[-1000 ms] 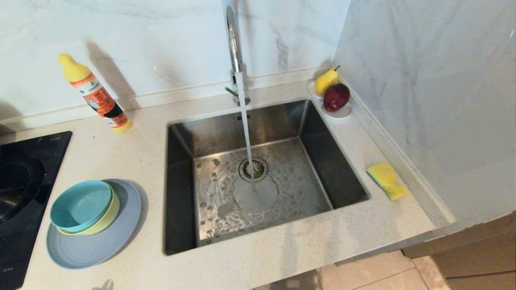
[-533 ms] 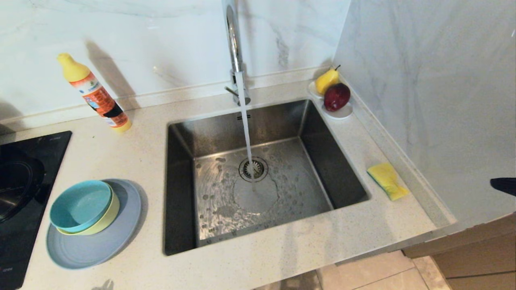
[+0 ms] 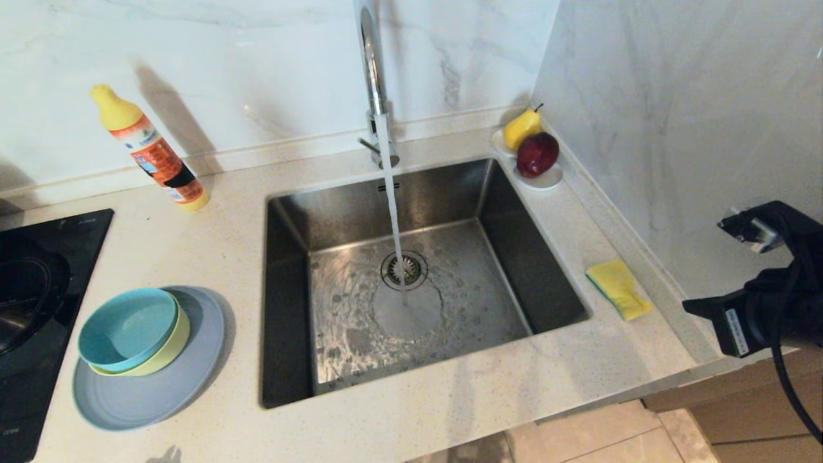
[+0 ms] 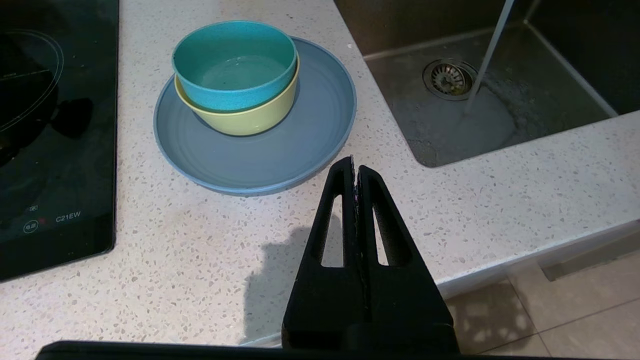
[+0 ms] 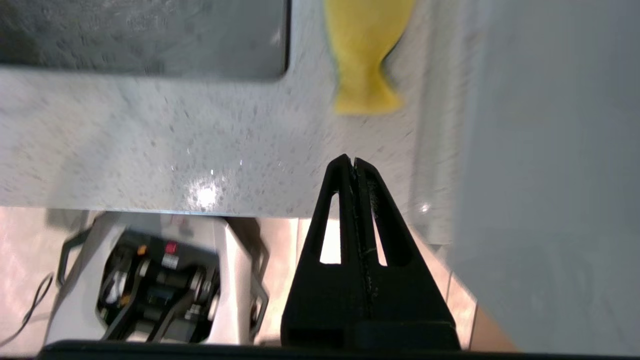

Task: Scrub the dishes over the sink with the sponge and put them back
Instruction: Pick up a bowl and the sponge

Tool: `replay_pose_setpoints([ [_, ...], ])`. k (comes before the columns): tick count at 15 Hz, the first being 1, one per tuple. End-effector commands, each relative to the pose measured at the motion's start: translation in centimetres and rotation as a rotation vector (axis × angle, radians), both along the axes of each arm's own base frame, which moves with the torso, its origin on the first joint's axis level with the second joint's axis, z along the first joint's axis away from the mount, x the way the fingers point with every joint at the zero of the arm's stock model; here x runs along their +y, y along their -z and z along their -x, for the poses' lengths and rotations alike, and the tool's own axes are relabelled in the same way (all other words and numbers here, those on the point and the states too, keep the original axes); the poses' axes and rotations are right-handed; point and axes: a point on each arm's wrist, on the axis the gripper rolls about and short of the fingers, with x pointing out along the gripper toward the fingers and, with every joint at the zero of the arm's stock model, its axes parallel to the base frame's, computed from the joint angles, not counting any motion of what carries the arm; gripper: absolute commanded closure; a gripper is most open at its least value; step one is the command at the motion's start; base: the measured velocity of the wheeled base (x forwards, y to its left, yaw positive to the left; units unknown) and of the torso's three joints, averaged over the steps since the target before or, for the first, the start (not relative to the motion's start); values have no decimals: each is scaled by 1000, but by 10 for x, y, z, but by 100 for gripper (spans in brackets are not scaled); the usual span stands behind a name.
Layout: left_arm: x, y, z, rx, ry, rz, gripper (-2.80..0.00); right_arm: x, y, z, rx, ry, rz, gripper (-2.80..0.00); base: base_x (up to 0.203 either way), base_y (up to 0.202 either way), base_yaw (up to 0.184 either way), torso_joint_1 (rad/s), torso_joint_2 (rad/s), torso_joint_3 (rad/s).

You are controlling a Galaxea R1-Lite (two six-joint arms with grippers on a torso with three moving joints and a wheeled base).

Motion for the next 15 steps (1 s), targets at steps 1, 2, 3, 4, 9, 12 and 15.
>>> replay_pose_setpoints([
  [1,0,9,-3,34,0,-1,0,5,19,-18,59,4,11,0,0,0,0,0,0,0],
  [2,0,9,-3,32,0,-1,0,5,25,-22,58,8,10,0,0,0,0,0,0,0],
  [3,0,9,-3,34,0,-1,0,6,29,-26,60,9,8,-280,0,0,0,0,0,0],
  [4,0,9,-3,34,0,-1,0,6,31,-28,65,11,4,-280,0,0,0,0,0,0],
  [9,0,9,-3,34,0,-1,0,8,46,-38,125,25,0,-280,0,0,0,0,0,0],
  [12,0,9,-3,34,0,-1,0,9,53,-46,152,31,4,-280,0,0,0,0,0,0],
  [15,0,9,-3,34,0,-1,0,4,61,-56,167,51,2,-280,0,0,0,0,0,0],
])
